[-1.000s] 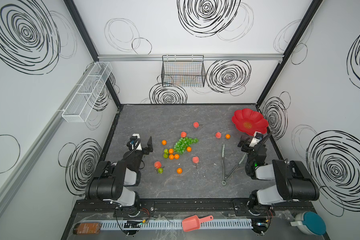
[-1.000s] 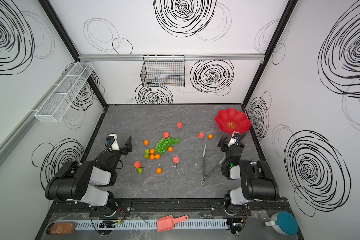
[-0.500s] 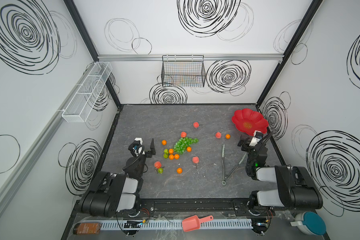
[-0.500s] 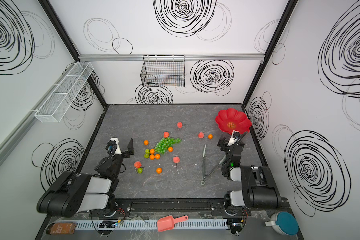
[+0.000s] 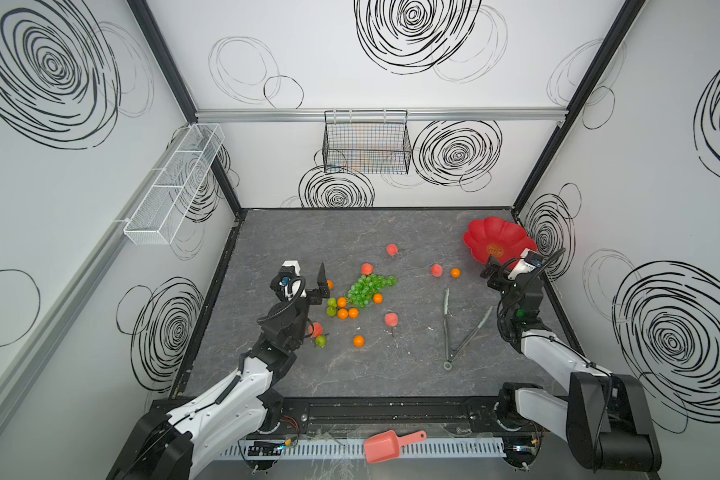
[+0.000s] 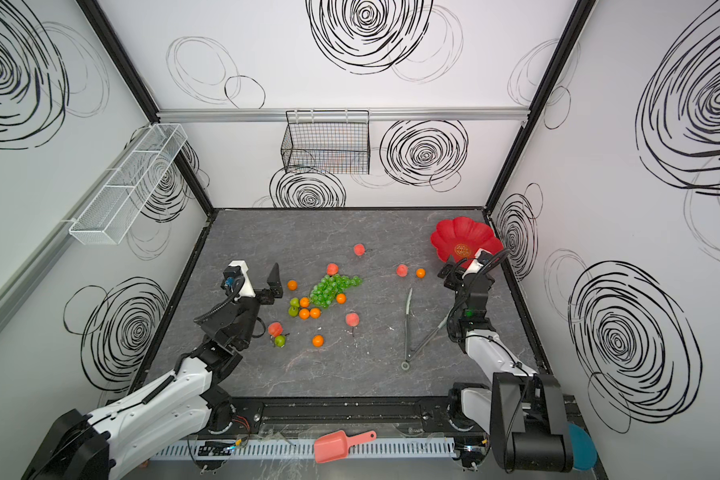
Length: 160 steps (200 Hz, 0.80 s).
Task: Place and organize the fake fruits in the fruit bowl
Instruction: 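Reach the right gripper toward the red flower bowl while the left arm rises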
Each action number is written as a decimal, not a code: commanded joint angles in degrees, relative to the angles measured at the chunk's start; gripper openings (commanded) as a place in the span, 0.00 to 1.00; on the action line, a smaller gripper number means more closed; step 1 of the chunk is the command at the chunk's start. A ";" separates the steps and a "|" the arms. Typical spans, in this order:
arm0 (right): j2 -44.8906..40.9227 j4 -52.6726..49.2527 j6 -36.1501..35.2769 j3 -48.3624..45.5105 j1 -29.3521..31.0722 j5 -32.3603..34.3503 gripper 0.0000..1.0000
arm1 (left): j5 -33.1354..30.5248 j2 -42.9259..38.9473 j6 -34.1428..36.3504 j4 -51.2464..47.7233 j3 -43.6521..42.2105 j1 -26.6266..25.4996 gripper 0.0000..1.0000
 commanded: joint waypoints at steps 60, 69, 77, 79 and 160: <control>-1.29 -28.33 11.84 10.08 -1.00 -8.90 1.00 | 17.41 -0.30 -31.28 -41.02 15.28 9.53 0.96; -1.17 -30.43 10.39 11.06 -1.00 -10.14 0.99 | 21.94 0.23 -31.88 -41.22 15.78 11.24 0.96; -0.80 -32.19 9.44 12.14 -0.95 -11.09 0.99 | 24.53 0.47 -31.94 -41.15 15.84 12.01 0.96; -0.71 -32.83 9.23 12.52 -0.98 -11.17 0.99 | 25.01 0.52 -31.90 -41.13 15.85 12.06 0.96; 19.70 -52.13 0.69 37.00 10.90 6.14 0.81 | 31.51 9.80 -22.08 -42.25 24.51 -0.96 0.96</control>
